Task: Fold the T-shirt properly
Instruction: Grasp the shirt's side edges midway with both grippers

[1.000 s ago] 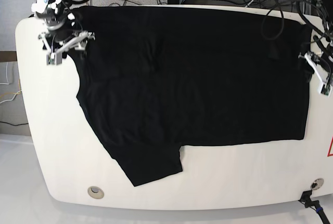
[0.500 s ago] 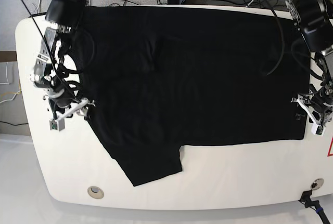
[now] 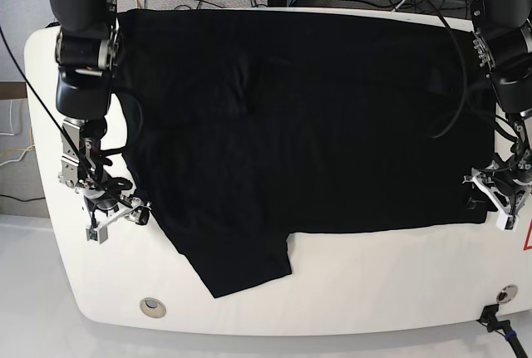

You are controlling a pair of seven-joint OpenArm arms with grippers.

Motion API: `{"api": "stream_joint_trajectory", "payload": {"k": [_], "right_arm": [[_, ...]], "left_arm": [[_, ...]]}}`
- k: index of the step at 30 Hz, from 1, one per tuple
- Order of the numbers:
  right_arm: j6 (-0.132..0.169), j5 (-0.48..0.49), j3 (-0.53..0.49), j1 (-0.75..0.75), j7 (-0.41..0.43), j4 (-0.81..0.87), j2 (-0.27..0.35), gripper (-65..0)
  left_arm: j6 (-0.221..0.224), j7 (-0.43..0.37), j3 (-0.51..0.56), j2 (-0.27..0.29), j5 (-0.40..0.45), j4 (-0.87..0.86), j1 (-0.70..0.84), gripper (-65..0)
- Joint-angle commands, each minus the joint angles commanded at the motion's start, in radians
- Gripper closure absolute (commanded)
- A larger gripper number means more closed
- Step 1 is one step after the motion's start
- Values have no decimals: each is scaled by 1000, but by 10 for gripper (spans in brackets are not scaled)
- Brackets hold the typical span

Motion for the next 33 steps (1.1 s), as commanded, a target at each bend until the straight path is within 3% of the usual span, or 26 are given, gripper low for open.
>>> {"api": "stream_joint_trajectory", "payload": {"k": [5,14,19,23,26,28,31,33], "right_arm": [[0,3,-55,2,44,-58,-11,-436],[0,2,-69,-2,43,-58,-106,-436],[0,0,-69,0,44,-58,-133,-434],[0,0,-69,-2,48,-58,-133,-328],[0,0,-69,-3,48,-58,-132,-262],[0,0,-69,-5,46,-58,-132,-251],[0,0,-69,-18,44,-57,-133,-248],[0,0,-69,-21,44,-57,-133,-250]], "left_arm": [[0,0,-2,-3,0,-2,0,-340],[0,-5,-3,-43,0,-31,20,-340],[0,-80,-3,-71,0,-144,8,-340],[88,-103,0,-68,0,-163,12,-340],[91,-115,0,-66,2,-164,11,-340],[96,-115,0,-64,2,-164,6,-340],[176,-117,0,-64,2,-164,3,-340],[199,-118,0,-64,2,-166,-8,-340]]}}
